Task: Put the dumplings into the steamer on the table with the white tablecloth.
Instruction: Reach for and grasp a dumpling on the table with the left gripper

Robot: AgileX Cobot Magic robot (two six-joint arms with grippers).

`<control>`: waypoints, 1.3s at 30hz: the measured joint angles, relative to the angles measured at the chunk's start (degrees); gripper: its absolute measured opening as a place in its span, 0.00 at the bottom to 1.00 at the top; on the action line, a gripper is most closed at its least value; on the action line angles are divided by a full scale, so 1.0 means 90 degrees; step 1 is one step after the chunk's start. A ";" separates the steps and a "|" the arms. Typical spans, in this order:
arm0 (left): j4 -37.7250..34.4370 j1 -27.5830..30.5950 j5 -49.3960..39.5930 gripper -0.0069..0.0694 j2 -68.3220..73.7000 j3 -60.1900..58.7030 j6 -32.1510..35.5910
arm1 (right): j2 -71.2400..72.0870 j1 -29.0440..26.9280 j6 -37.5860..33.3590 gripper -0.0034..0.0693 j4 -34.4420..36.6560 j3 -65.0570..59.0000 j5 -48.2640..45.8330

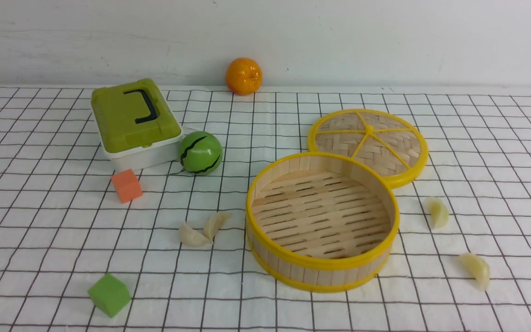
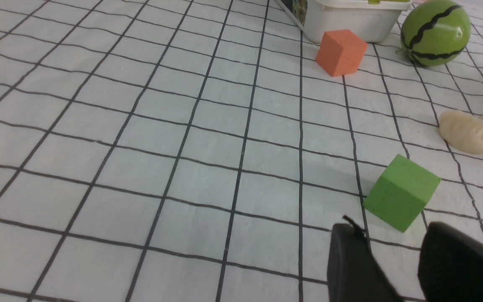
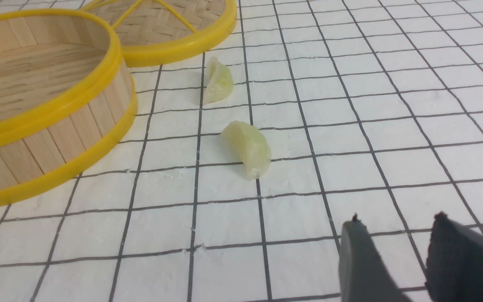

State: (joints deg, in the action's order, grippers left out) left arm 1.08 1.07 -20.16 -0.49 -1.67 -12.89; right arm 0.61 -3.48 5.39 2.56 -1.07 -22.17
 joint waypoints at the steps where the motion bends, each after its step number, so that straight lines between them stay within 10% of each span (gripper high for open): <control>1: 0.0000 0.0000 0.0000 0.40 0.0000 0.0000 0.0000 | 0.0000 0.0000 0.0000 0.38 0.0000 0.0000 0.0000; 39: 0.0000 0.0000 0.0000 0.40 0.0000 0.0000 0.0000 | 0.0000 0.0000 0.0000 0.38 -0.0327 0.0000 0.0006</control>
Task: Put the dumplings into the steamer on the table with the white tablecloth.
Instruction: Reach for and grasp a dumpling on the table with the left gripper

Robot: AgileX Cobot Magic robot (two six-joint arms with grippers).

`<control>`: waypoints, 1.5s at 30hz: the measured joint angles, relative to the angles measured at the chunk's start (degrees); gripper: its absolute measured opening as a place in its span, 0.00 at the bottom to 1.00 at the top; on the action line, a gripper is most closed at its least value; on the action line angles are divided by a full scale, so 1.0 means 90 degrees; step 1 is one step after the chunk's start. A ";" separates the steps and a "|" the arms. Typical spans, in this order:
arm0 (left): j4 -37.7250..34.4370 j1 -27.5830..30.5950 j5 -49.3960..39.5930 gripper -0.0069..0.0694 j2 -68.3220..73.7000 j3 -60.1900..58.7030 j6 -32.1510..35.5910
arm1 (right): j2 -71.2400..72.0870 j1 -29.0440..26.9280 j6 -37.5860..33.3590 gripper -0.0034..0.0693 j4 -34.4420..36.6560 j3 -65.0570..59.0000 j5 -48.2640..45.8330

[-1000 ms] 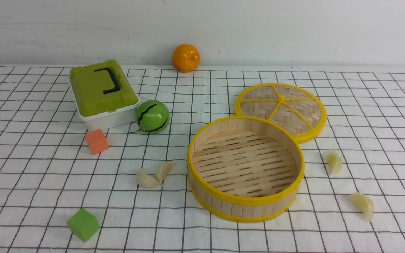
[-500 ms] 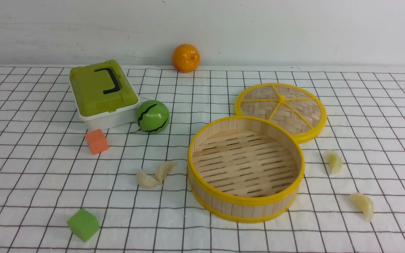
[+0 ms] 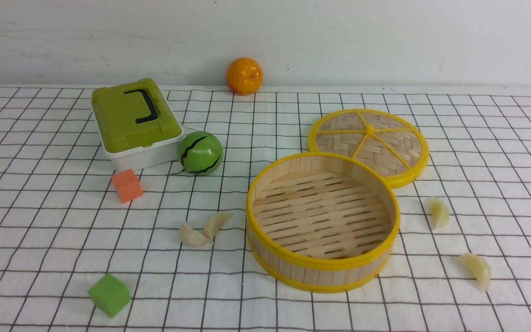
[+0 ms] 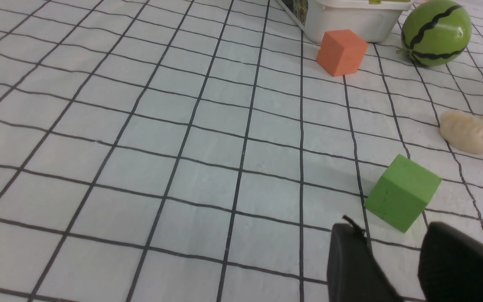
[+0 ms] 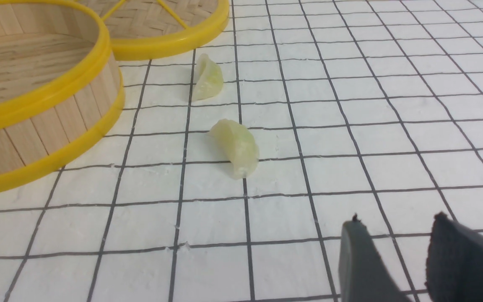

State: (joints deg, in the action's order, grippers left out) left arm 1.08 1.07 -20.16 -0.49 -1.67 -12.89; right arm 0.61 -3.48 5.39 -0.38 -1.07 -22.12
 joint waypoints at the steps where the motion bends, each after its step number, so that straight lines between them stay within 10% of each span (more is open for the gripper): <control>1: 0.0000 0.0000 0.0000 0.40 0.0000 0.0000 0.0000 | 0.0000 0.0000 0.0000 0.38 0.0000 0.0000 0.0000; 25: -0.0188 0.0000 0.0264 0.40 0.0000 0.0000 -0.0250 | 0.0000 0.0000 0.0000 0.38 0.0335 0.0000 0.0000; 30: -0.2631 0.0000 0.0953 0.40 0.0000 0.0000 -0.2233 | 0.0000 0.0000 0.0168 0.38 0.1078 0.0000 0.0000; 35: -0.5513 0.0000 0.1371 0.40 0.0000 0.0000 -0.4296 | 0.0000 0.0000 0.1564 0.38 0.3897 -0.0042 -0.0102; 39: -0.6074 0.0000 0.1422 0.40 0.0000 0.0000 -0.4475 | 0.0000 0.0000 0.2216 0.38 0.5542 -0.0054 -0.0128; 45: -0.6343 0.0000 0.1399 0.40 0.0000 0.0000 -0.4378 | 0.0000 0.0000 0.2293 0.38 0.5861 -0.0054 0.0000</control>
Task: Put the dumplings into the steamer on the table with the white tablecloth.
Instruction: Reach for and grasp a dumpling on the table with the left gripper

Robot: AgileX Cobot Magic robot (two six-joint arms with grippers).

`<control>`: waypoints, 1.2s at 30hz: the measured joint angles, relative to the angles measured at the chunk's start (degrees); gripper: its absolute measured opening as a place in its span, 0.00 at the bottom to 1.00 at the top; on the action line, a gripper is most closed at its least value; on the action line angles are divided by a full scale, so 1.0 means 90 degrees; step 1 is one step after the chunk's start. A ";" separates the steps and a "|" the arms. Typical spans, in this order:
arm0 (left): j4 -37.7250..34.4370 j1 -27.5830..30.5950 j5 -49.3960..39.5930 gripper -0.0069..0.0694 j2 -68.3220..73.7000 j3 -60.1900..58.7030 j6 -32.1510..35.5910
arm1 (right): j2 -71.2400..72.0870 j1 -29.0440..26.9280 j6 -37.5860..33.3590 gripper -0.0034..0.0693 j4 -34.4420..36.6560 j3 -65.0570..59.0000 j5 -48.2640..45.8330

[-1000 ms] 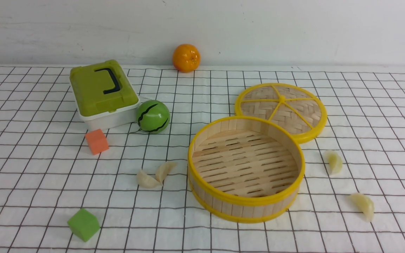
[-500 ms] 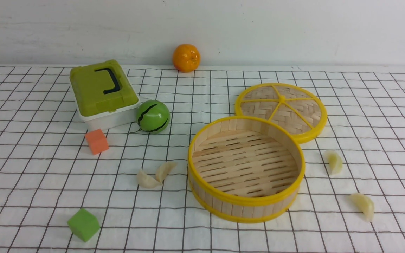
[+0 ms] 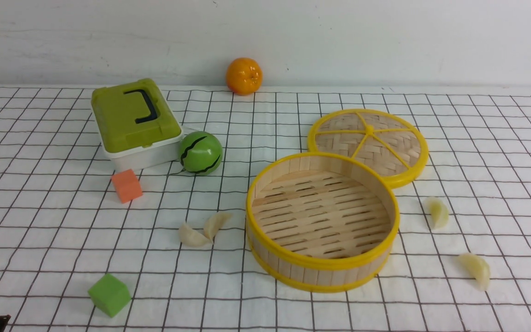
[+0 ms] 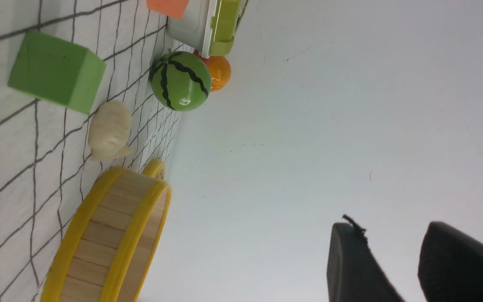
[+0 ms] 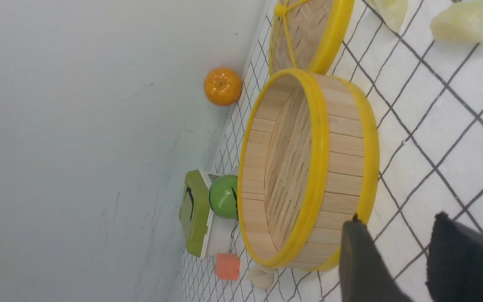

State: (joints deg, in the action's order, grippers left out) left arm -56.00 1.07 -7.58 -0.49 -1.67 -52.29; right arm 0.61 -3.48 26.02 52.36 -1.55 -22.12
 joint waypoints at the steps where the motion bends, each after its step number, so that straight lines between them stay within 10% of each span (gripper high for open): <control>1: -0.0009 0.0000 -0.0024 0.40 0.0000 0.0000 0.0150 | 0.0000 0.0000 0.0005 0.38 0.0016 0.0000 0.0092; 9: 0.0424 0.0000 -0.0832 0.40 0.0000 0.1258 0.3387 | 0.0000 0.0000 -0.0772 0.38 0.0220 0.0131 0.0211; 14: 0.1323 0.0000 -0.2174 0.32 0.0885 0.2693 0.5705 | -0.0194 0.0000 -0.2817 0.32 0.0418 0.1186 0.0724; 23: 0.3690 -0.0272 -0.4812 0.07 0.4062 0.5133 0.5976 | -0.2959 0.0000 -0.6791 0.02 0.0236 0.3665 -0.1260; 36: 0.5824 -0.2309 -0.6113 0.11 0.7700 0.7339 0.5156 | -0.5294 0.0632 -0.6727 0.03 -0.0770 0.4608 -0.3908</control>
State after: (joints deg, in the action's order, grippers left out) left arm -3.59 -19.71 -62.60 68.81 64.38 -5.88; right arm -47.03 2.22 -34.52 45.44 39.92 -57.29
